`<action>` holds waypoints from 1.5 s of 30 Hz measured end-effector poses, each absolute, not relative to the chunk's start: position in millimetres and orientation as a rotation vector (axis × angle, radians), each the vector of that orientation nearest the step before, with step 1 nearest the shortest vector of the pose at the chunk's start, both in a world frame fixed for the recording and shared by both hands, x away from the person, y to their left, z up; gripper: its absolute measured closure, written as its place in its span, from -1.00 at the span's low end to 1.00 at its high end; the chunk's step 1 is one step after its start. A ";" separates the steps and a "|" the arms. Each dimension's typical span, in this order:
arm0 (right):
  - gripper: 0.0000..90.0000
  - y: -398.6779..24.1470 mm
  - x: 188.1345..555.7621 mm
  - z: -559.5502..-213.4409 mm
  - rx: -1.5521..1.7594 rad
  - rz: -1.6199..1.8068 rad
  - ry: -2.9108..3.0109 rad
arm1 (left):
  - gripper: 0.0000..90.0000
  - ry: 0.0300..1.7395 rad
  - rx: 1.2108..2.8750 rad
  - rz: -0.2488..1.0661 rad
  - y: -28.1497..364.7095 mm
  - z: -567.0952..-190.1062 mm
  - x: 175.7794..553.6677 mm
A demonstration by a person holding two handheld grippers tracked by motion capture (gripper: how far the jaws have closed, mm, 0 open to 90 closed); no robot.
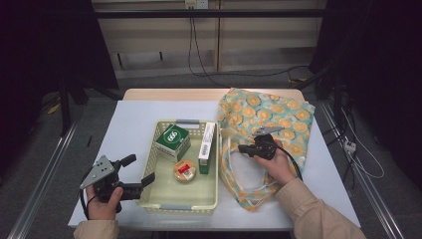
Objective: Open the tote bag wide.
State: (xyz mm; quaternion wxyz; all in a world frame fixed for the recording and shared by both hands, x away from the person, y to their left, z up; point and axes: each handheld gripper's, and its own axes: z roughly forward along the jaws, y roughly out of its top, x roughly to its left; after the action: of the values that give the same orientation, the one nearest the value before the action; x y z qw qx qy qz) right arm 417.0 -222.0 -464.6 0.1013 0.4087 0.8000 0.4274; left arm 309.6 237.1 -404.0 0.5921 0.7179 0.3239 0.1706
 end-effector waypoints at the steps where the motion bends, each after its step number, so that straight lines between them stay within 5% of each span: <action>1: 1.00 -220.7 417.3 -464.5 1.208 1.271 2.369 | -0.89 0.757 1.669 0.398 237.4 -404.1 309.6; 5: 0.99 -213.9 418.8 -464.8 1.201 1.289 2.379 | -0.89 0.762 1.668 0.399 238.4 -404.3 309.9; 8: 0.72 -213.6 417.3 -462.6 1.219 1.316 2.366 | -0.89 0.756 1.670 0.403 239.0 -403.6 309.3; 13: -0.03 -222.8 403.4 -438.1 1.161 1.307 2.331 | -0.89 0.756 1.671 0.396 239.7 -404.4 308.8; 17: -0.26 -227.2 390.2 -423.4 1.108 1.312 2.327 | -0.89 0.752 1.676 0.399 239.5 -404.5 309.4; 34: -0.71 -227.0 321.2 -409.4 0.933 1.457 2.480 | -0.89 0.742 1.666 0.398 238.4 -401.1 308.2; 40: -0.65 -224.5 305.0 -416.7 0.874 1.442 2.559 | -0.89 0.730 1.678 0.397 234.8 -400.9 308.8; 45: -0.38 -219.2 298.3 -422.3 0.818 1.414 2.619 | -0.89 0.734 1.676 0.393 233.5 -401.4 308.9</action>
State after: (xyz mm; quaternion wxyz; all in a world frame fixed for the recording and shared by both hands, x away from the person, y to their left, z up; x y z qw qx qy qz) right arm 298.3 -219.2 -422.3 0.0276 0.2648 0.8481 0.4581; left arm 308.9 233.5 -401.4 0.5932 0.7211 0.3156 0.1690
